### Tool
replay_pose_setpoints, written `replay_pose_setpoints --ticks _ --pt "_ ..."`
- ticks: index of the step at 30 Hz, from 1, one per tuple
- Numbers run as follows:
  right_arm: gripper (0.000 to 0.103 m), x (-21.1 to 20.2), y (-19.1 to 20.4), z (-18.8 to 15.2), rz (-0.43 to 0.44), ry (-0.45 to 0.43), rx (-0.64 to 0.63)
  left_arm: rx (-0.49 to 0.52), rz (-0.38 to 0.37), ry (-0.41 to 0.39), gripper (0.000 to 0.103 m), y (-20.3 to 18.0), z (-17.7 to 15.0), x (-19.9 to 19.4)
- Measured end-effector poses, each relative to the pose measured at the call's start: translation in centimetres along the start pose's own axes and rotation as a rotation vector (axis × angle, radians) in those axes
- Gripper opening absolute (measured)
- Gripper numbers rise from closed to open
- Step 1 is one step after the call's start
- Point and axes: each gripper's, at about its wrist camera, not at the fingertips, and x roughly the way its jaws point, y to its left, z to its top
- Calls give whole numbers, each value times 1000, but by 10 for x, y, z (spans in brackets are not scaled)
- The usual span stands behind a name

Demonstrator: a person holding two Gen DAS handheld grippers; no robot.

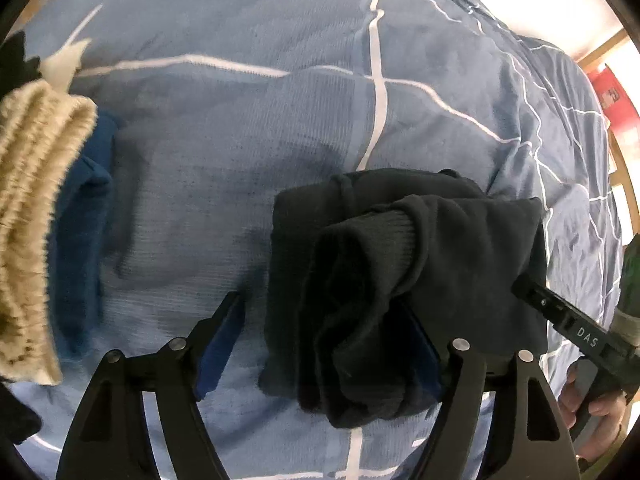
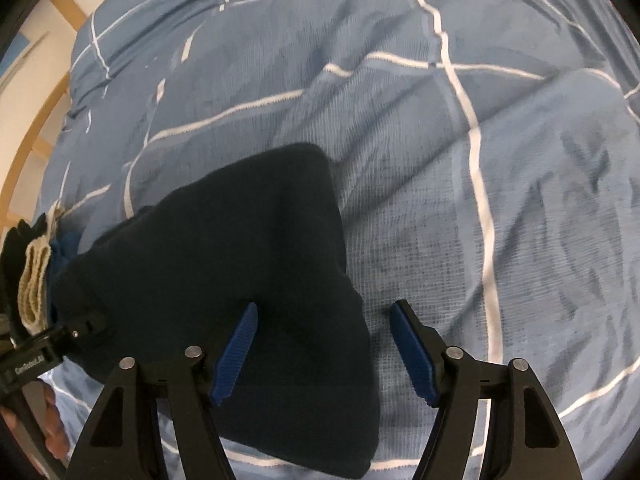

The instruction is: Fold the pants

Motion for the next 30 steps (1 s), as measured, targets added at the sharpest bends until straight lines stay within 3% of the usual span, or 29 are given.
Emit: replay_pose_setpoints --ticks 7,8,10,12,16,19,22,30 --pt "51 12 5 4 8 30 -24 -94 -81 29 82 12 4 19" --pt "50 13 6 4 4 34 -33 -103 -89 34 79 13 5 20" --pt "43 16 9 5 5 41 -40 -112 -135 52 58 12 6 19" --pt "36 14 10 7 10 47 -39 -145 -155 62 46 12 6 14" --pt "21 3 11 11 24 42 2 -120 -102 32 38 -1 6 -2" --pt "17 -14 12 12 25 16 22 -50 -65 -14 34 -18 3 -23" --pt "16 -38 18 13 20 -28 14 -20 -87 -63 33 -29 1 -51" --pt "16 -125 53 14 55 -160 -46 -55 -143 -202 33 -7 -10 -147"
